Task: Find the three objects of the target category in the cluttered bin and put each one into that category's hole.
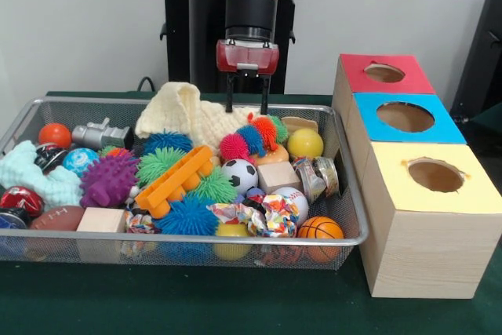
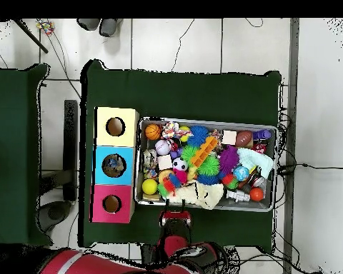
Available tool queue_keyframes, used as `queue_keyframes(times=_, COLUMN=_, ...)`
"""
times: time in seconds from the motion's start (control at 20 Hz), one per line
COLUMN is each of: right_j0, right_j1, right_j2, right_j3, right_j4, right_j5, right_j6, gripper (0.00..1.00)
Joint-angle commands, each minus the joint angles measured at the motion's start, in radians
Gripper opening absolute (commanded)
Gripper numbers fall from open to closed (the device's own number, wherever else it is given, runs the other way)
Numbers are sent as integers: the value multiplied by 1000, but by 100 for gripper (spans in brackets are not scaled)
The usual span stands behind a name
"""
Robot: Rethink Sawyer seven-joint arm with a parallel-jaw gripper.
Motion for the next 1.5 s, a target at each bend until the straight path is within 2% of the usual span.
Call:
queue_keyframes(times=0.05, right_j0=-35, right_j1=87, right_j2=63, right_j3=37, right_j4=-10, right_j5=231, right_j6=80, gripper=100)
queue_keyframes(times=0.3, right_j0=-78, right_j1=36, right_j2=105, right_j3=-26, right_j4=-17, right_j5=373, right_j6=72, gripper=100)
queue_keyframes(times=0.5, right_j0=-123, right_j1=48, right_j2=151, right_j3=-97, right_j4=-10, right_j5=459, right_j6=59, gripper=100)
queue_keyframes(times=0.85, right_j0=-110, right_j1=76, right_j2=134, right_j3=-125, right_j4=27, right_j5=452, right_j6=63, gripper=100)
queue_keyframes(times=1.5, right_j0=-56, right_j1=64, right_j2=149, right_j3=-109, right_j4=100, right_j5=479, right_j6=95, gripper=100)
